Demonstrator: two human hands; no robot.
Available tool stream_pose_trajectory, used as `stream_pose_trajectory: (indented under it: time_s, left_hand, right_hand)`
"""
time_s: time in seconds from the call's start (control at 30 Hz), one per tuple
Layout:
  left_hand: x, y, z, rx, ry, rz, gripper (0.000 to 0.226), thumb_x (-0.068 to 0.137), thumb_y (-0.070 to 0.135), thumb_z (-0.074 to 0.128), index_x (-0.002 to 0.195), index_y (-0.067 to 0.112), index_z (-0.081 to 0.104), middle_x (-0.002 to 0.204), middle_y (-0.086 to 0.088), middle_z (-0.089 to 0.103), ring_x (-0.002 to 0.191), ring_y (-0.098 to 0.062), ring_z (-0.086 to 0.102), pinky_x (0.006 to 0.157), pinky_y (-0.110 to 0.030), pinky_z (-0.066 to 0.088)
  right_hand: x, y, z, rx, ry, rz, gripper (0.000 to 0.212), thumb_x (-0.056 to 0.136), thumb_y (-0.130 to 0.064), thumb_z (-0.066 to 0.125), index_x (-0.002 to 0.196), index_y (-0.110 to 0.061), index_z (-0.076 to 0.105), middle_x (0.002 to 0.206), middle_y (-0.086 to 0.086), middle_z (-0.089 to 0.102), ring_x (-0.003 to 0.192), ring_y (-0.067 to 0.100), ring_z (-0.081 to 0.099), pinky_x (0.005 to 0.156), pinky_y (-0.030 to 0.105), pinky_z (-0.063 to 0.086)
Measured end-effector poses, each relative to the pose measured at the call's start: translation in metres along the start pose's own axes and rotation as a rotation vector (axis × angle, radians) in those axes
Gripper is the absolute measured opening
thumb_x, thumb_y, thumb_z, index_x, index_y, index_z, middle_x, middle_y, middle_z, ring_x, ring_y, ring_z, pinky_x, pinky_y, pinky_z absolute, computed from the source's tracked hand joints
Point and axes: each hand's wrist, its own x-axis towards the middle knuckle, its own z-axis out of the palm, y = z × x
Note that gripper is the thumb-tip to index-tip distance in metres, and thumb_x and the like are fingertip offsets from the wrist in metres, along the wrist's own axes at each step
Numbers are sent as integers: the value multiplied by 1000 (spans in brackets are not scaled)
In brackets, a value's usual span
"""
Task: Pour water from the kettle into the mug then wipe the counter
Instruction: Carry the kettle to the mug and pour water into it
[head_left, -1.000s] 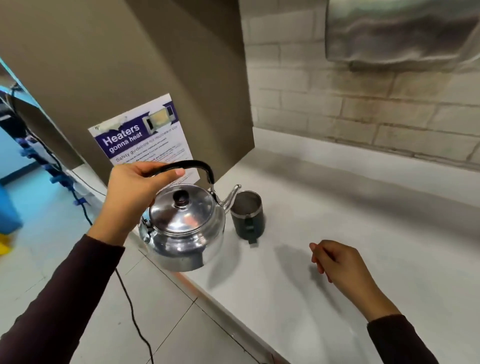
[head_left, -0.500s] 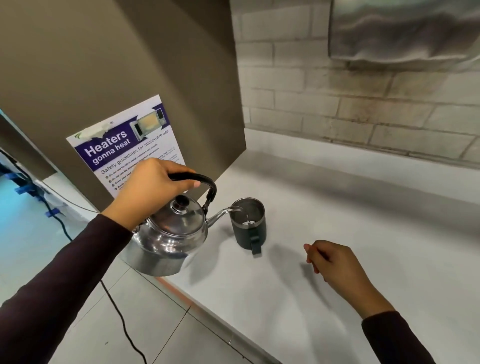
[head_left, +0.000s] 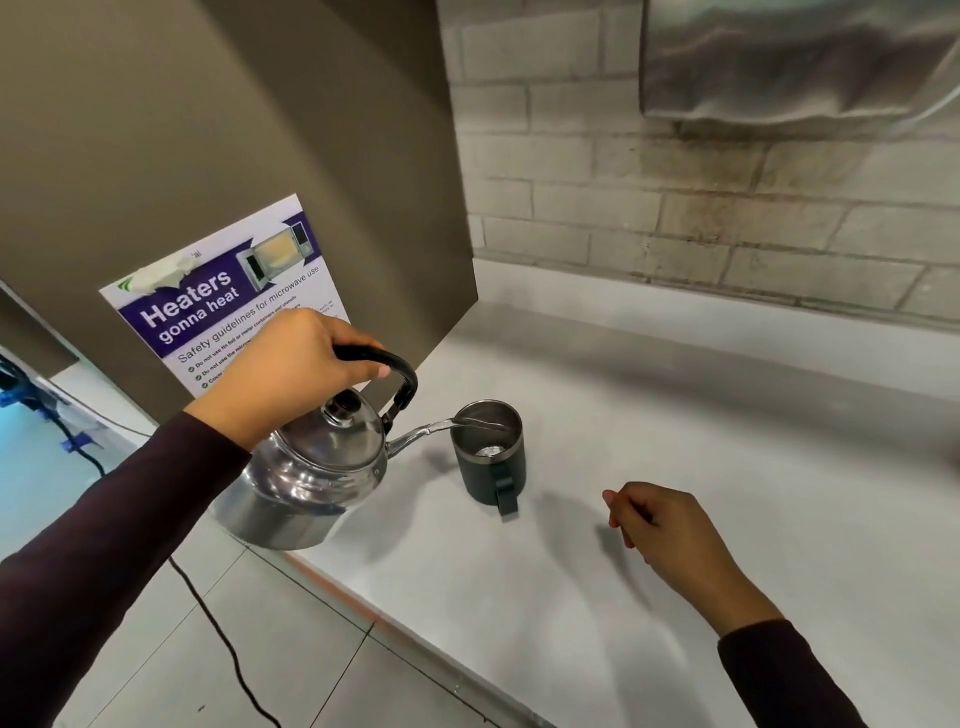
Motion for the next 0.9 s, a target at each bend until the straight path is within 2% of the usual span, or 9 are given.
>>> stream_pose_trajectory:
  time_s: [0.1,0.2,0.33,0.4,0.5,0.6,0.7,0.9]
  left_hand:
    - [1,0,-3,1,-17,15,12,71,28,77,82,33,76,55,25,66,46,9,57,41,-3,37]
    - [2,0,-5,26,-25,24,12,72,29,77,83,31,77,55,11,69,47,6,57,41,-7,38]
    - [3,0,-7,83,-32,38,13,72,30,76,86,30,77,62,6,72,48,-5,58,47,-18,38]
    - [4,0,-8,91,-35,57,13,73,29,76,86,29,78,61,4,71,45,-4,56,43,-13,37]
    - [4,2,-11,68,-30,66,12,73,27,77,85,26,78,54,9,65,39,6,51,38,-6,35]
    - [6,4,-13,95,-37,76,12,73,28,77,85,26,78,52,8,64,37,6,50,39,-6,35]
    - [8,6,-16,119,-39,86,13,73,30,76,85,26,78,55,4,66,38,5,50,40,-7,36]
    - [11,9,-18,159,-35,84,12,72,33,76,84,30,77,51,10,64,39,6,52,38,-6,35]
  right_hand:
    - [0,-2,1,0,-11,2,37,92,-33,53,58,-20,59,50,-6,55,47,9,47,55,27,44]
    - [-1,-3,1,-7,-13,3,36,92,-33,53,59,-19,60,51,-6,55,47,9,47,55,26,42]
    - [0,-5,1,-23,-8,-4,36,92,-33,54,60,-18,60,49,-9,55,44,6,45,53,22,39]
    - [0,-5,1,-30,-8,-2,36,92,-33,54,61,-17,61,49,-8,55,44,5,44,52,22,38]
    - [0,-6,1,-42,-10,-3,36,92,-33,54,60,-17,61,49,-8,55,45,5,43,51,20,35]
    - [1,-6,2,-48,-14,0,36,92,-33,54,61,-17,61,48,-13,57,47,5,45,52,21,36]
    - [2,-6,2,-46,-11,-1,36,92,-32,54,61,-17,61,47,-11,55,48,7,46,53,23,37]
    - [2,-5,3,-50,-29,-4,36,92,-34,53,60,-18,60,50,-8,56,50,9,48,54,24,39]
